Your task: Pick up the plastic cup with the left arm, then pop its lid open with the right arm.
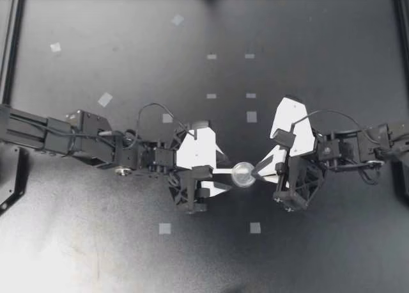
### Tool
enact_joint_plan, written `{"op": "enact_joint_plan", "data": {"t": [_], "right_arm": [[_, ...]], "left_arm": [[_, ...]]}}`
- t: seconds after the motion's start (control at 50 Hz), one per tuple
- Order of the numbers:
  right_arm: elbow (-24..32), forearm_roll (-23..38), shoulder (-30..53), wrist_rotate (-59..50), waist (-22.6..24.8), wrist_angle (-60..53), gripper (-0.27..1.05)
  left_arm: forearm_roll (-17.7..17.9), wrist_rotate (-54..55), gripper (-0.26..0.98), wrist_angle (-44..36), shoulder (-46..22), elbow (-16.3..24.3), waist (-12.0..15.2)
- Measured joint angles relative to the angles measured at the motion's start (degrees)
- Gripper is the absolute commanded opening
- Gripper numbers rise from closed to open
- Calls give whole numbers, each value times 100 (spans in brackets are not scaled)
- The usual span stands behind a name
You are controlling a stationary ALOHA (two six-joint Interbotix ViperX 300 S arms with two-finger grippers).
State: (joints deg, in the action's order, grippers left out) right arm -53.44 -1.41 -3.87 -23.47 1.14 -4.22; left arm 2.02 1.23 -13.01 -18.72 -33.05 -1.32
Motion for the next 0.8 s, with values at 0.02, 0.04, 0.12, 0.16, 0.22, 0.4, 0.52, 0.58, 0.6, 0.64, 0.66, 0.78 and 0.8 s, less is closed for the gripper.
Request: {"op": "enact_joint_plan", "data": {"t": [0.02, 0.04, 0.12, 0.16, 0.22, 0.4, 0.52, 0.58, 0.6, 0.64, 0.66, 0.78, 0.8], "right_arm": [[0, 0, 0, 0, 0, 0, -3], [0, -9, 9, 0, 0, 0, -3], [0, -9, 35, -9, 0, -18, -3], [0, -9, 62, -9, 0, -44, -3], [0, -9, 97, -18, 0, -88, -3], [0, -9, 202, -26, 9, -167, -3], [0, 0, 272, -26, 9, -176, -3], [0, -9, 316, -26, 0, -176, -3], [0, -9, 334, -26, 0, -176, -3], [0, -9, 387, -26, 9, -176, -3], [0, -9, 404, -26, 9, -176, -3], [0, -9, 483, -35, 9, -176, -3], [0, -9, 483, -35, 9, -176, -3]], "left_arm": [[0, 0, 59, 0, -9, 9, 0], [0, 0, 59, -9, -26, 18, 0], [9, 0, 59, -18, -88, 44, 0], [9, 0, 59, -44, -132, 62, 0], [9, 0, 59, -97, -202, 79, 0], [0, -9, 59, -176, -334, 193, 0], [0, -62, 59, -193, -360, 211, 0], [0, -88, 59, -211, -387, 229, 9], [0, -97, 59, -229, -396, 229, 9], [0, -114, 59, -264, -413, 246, 26], [0, -105, 59, -272, -422, 255, 26], [0, -123, 59, -308, -492, 325, 62], [0, -123, 59, -308, -501, 334, 62]]}}
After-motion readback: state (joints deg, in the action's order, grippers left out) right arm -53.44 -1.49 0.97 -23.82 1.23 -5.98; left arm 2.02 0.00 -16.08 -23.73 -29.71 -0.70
